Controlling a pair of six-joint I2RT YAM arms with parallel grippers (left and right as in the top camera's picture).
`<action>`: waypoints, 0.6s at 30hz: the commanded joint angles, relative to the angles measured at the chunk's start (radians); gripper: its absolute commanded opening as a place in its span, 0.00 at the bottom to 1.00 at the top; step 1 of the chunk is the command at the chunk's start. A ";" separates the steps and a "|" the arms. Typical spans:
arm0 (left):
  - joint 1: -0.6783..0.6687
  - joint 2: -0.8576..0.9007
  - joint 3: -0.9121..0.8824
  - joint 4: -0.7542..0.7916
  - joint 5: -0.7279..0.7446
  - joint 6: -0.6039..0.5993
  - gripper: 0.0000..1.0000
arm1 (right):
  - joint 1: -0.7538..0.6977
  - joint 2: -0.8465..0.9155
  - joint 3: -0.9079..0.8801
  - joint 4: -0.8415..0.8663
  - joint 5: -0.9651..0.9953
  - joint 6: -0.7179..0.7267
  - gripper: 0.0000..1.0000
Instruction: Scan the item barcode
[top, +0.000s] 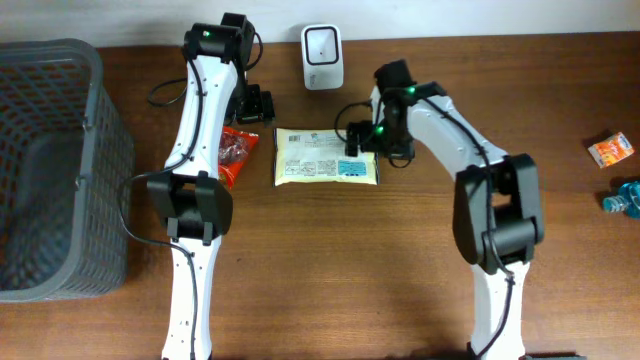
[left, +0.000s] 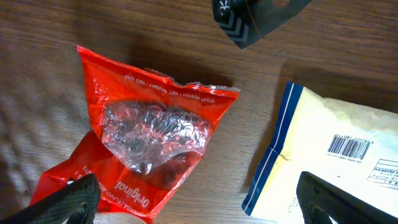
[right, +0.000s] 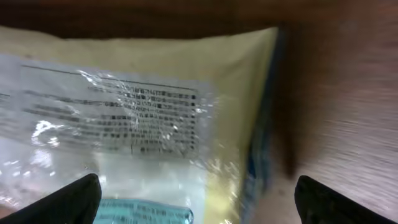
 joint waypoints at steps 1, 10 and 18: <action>0.001 0.018 -0.004 -0.003 0.014 0.016 0.99 | 0.012 0.051 -0.012 0.015 -0.017 0.036 0.99; -0.013 0.035 -0.004 -0.003 0.014 0.016 0.99 | 0.005 0.101 -0.008 0.040 -0.014 0.084 0.04; -0.018 0.089 -0.004 0.005 0.188 0.100 0.59 | -0.020 -0.293 0.009 -0.090 0.238 0.013 0.04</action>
